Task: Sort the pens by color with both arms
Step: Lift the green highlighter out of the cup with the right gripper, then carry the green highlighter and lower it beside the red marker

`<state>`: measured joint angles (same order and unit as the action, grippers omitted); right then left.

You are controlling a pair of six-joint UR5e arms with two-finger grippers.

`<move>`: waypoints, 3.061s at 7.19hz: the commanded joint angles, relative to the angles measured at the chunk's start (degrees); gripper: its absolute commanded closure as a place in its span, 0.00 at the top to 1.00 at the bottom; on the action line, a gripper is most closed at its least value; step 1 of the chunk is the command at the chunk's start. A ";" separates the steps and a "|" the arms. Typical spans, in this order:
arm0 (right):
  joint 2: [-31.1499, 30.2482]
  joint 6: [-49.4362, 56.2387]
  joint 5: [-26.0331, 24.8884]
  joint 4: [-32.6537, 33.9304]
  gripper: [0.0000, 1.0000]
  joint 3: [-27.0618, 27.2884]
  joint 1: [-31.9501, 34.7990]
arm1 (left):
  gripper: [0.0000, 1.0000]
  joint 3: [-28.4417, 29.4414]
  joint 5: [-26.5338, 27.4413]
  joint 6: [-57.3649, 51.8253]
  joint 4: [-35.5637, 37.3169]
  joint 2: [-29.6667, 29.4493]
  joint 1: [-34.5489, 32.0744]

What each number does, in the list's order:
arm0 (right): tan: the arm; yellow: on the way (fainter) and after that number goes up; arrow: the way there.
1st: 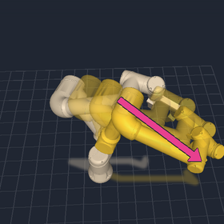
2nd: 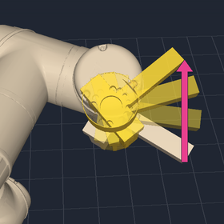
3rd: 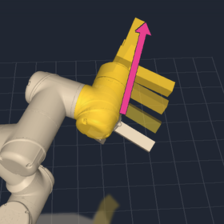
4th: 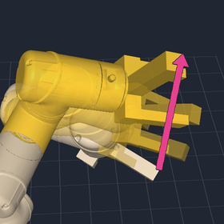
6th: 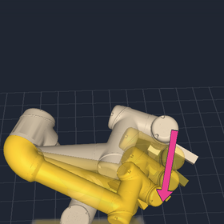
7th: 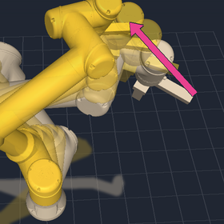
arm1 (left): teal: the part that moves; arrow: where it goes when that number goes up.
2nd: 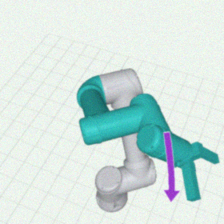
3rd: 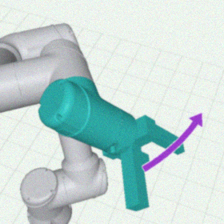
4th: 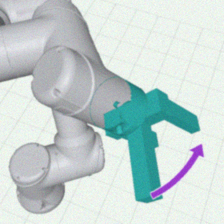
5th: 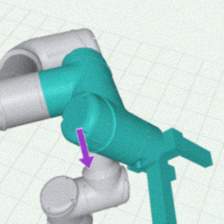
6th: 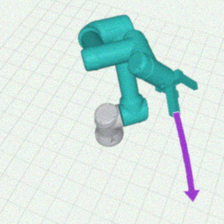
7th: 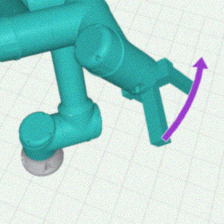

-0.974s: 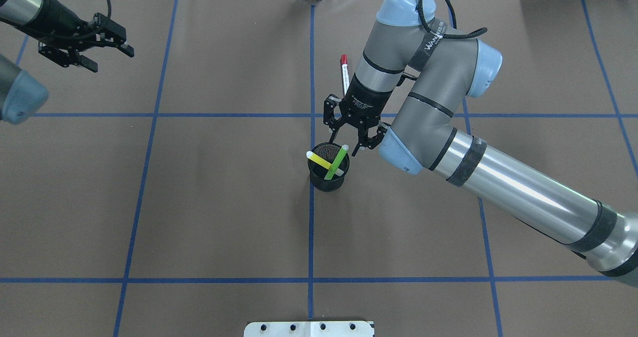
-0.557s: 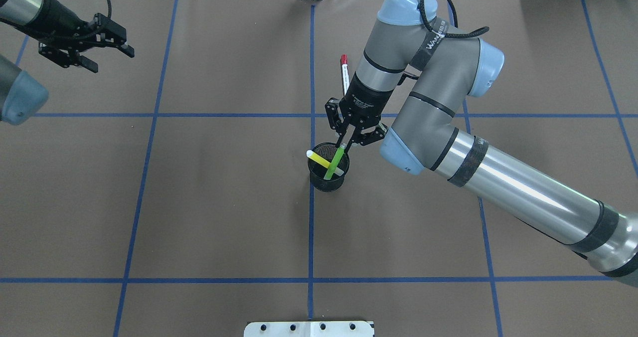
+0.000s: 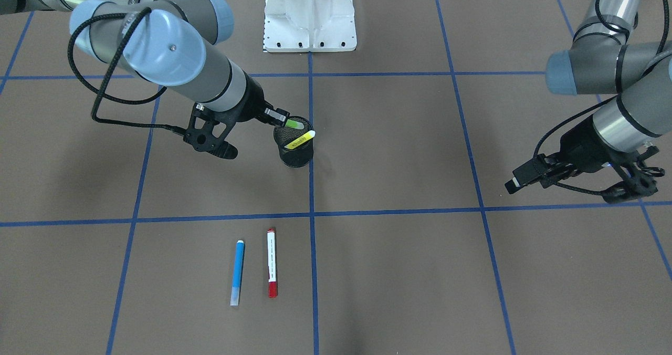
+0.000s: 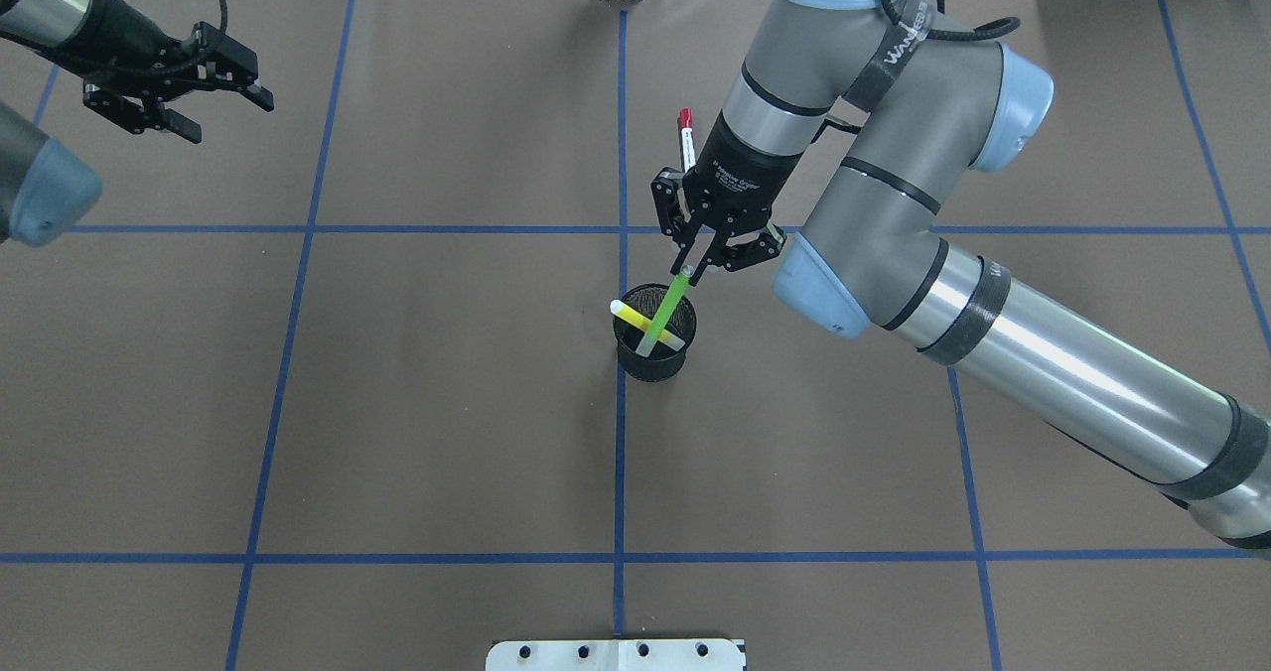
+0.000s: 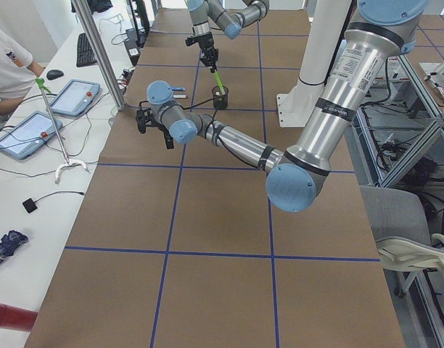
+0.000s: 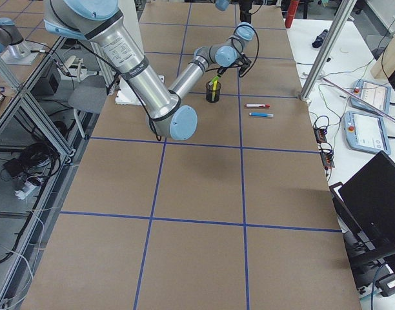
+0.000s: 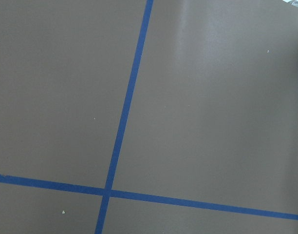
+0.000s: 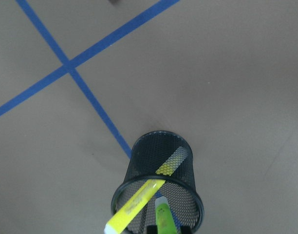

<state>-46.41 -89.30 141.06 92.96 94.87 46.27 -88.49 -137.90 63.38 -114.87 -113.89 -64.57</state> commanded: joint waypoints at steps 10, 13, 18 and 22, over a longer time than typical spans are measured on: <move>7.82 8.27 -75.55 -7.11 0.00 -2.97 -14.28 | 0.99 -11.97 0.00 -0.10 0.61 10.00 -1.26; 11.77 10.54 -82.79 -25.80 0.00 -24.78 -15.33 | 0.99 -11.97 0.09 -0.01 0.61 9.92 -1.17; 12.14 16.35 -83.06 -28.45 0.00 -31.50 -17.88 | 0.99 -11.97 0.09 -0.01 0.70 9.65 -1.08; 12.22 18.19 -84.19 -28.45 0.00 -32.46 -18.24 | 0.98 -12.06 0.09 0.16 0.70 9.65 -1.00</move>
<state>-34.23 -71.70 57.38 64.52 62.85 28.07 -100.54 -137.81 63.51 -114.17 -104.21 -65.63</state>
